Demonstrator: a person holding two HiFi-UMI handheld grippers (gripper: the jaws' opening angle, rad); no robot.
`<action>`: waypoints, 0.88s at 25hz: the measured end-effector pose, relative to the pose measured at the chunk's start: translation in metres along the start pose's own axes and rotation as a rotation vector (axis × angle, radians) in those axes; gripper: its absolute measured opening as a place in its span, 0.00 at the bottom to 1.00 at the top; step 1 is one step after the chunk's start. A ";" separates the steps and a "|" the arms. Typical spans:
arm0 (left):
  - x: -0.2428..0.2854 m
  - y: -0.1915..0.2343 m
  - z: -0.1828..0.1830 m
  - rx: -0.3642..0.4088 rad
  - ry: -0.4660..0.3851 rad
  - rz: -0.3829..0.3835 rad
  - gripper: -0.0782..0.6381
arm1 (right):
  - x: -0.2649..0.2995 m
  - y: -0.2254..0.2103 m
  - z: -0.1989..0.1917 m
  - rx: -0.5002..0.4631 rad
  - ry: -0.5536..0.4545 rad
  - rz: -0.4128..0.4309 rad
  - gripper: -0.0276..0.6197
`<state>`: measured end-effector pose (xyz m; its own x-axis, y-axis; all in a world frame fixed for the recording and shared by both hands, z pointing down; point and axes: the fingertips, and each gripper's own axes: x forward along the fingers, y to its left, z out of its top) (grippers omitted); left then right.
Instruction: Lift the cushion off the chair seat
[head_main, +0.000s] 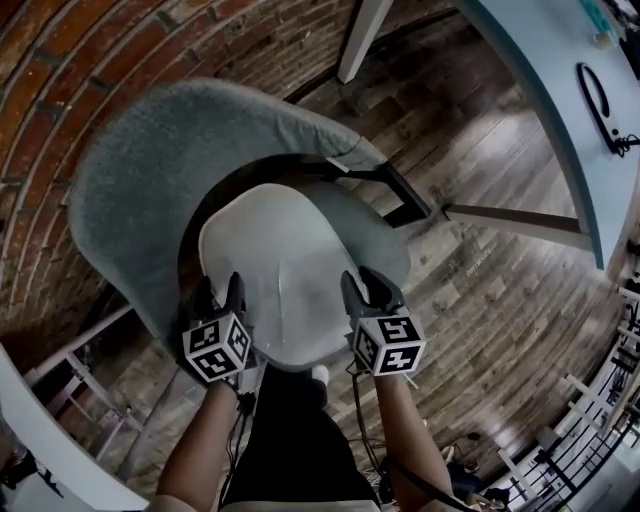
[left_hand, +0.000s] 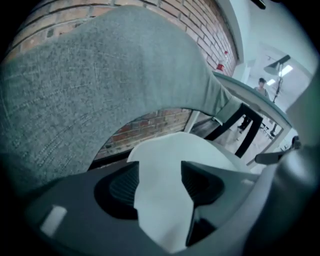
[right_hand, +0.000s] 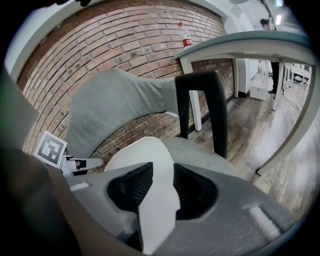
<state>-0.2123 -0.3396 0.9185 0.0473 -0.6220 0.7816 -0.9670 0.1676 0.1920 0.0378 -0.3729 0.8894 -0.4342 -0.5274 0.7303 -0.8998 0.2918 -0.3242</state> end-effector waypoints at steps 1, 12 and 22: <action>0.003 0.002 -0.003 -0.009 0.007 0.004 0.43 | 0.004 -0.001 -0.003 0.003 0.009 0.004 0.26; 0.022 0.019 -0.025 -0.101 0.048 0.021 0.56 | 0.036 -0.001 -0.027 -0.030 0.095 0.022 0.53; 0.039 0.033 -0.042 -0.243 0.095 0.079 0.59 | 0.054 -0.008 -0.055 -0.072 0.202 0.001 0.55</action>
<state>-0.2323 -0.3262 0.9798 0.0087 -0.5273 0.8497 -0.8809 0.3981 0.2560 0.0241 -0.3600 0.9643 -0.4116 -0.3588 0.8378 -0.8908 0.3524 -0.2868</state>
